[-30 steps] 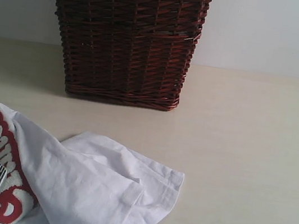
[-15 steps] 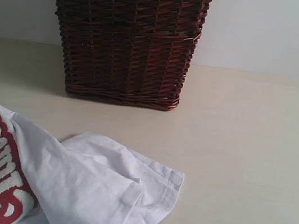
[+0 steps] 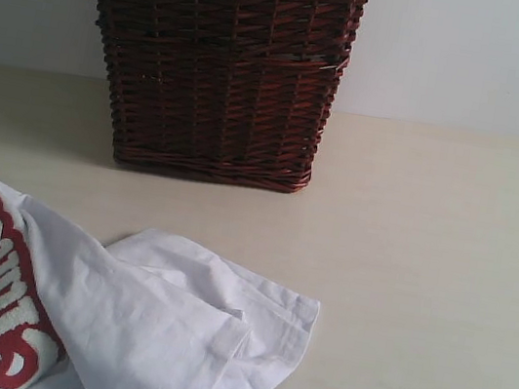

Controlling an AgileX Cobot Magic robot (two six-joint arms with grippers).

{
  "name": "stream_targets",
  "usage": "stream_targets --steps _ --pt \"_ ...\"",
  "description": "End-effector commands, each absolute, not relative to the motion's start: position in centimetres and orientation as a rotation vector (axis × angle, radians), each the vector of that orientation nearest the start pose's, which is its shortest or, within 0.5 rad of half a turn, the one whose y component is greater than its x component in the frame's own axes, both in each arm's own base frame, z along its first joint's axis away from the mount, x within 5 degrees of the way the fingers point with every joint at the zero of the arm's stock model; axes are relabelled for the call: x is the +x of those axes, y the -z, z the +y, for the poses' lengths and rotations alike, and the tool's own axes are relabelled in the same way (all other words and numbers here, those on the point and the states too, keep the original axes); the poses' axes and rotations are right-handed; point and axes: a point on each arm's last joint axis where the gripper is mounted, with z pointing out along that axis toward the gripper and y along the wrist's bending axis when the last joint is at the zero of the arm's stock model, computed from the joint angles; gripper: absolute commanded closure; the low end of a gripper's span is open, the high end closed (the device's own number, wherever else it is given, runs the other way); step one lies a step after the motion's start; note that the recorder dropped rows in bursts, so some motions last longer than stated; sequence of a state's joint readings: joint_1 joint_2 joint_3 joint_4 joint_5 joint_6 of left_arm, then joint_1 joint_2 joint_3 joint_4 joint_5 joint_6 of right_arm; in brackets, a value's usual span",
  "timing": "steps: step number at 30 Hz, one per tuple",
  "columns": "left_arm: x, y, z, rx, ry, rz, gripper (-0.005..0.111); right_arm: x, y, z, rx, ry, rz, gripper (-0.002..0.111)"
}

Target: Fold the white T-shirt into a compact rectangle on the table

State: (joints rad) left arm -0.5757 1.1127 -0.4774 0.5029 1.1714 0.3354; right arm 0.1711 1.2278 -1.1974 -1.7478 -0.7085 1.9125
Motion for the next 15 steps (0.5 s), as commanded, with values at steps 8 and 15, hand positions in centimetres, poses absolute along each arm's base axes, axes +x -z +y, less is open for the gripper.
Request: stream_targets --steps 8,15 --pt "14.5 -24.6 -6.8 0.941 -0.205 2.428 0.051 24.5 -43.5 10.0 -0.578 -0.784 1.590 0.108" --pt "15.9 -21.2 -7.5 1.000 -0.307 2.673 0.106 24.5 -43.5 10.0 -0.576 -0.782 1.590 0.108"
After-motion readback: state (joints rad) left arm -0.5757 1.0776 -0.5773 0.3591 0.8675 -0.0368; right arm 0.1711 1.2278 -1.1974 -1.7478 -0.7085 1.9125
